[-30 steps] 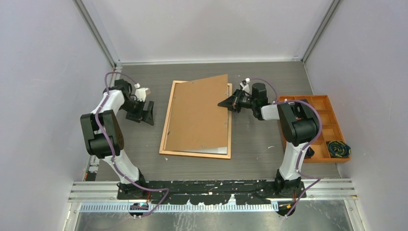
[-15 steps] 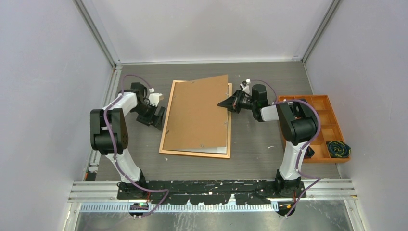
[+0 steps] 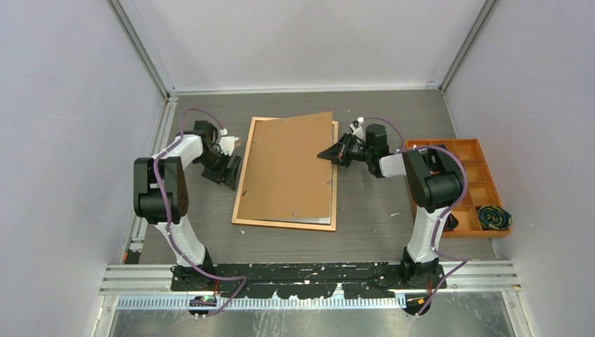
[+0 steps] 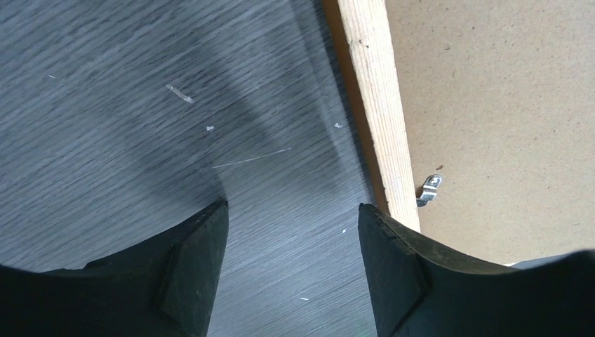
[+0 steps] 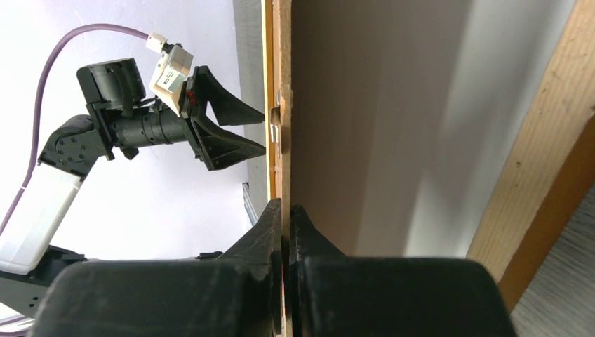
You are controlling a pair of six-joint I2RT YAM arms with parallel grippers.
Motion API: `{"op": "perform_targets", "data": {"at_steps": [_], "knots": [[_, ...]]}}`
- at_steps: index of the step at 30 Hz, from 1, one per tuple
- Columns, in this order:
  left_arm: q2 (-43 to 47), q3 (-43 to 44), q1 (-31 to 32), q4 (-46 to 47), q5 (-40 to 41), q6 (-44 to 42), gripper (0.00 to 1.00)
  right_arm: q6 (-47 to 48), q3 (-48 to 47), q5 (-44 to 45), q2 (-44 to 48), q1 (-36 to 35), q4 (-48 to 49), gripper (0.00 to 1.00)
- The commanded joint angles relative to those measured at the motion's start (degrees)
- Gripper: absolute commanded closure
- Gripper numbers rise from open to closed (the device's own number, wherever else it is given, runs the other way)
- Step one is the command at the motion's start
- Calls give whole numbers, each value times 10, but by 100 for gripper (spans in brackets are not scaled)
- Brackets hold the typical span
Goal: Put the photo into the frame
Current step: Place the photo frame item in the photo frame.
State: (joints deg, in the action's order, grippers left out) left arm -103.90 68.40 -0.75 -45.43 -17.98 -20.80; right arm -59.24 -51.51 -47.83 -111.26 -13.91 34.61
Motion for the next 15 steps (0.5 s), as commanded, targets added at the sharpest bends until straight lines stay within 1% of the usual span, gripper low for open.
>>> {"op": "perform_targets", "data": {"at_steps": [1, 4, 8, 11, 15], "knots": [[-5, -9, 11, 21, -2, 0, 32, 27, -10, 39, 41, -13, 7, 95], [-6, -12, 22, 22, -4, 0, 34, 34, -11, 49, 43, -20, -3, 92], [-5, -16, 26, 23, -6, -3, 35, 58, -20, 68, 44, -31, -42, 85], [-3, -18, 27, 23, -8, -4, 36, 92, -35, 90, 50, -40, -111, 73], [3, -21, 27, 23, -8, -7, 36, 154, -65, 129, 66, -57, -227, 55]]}}
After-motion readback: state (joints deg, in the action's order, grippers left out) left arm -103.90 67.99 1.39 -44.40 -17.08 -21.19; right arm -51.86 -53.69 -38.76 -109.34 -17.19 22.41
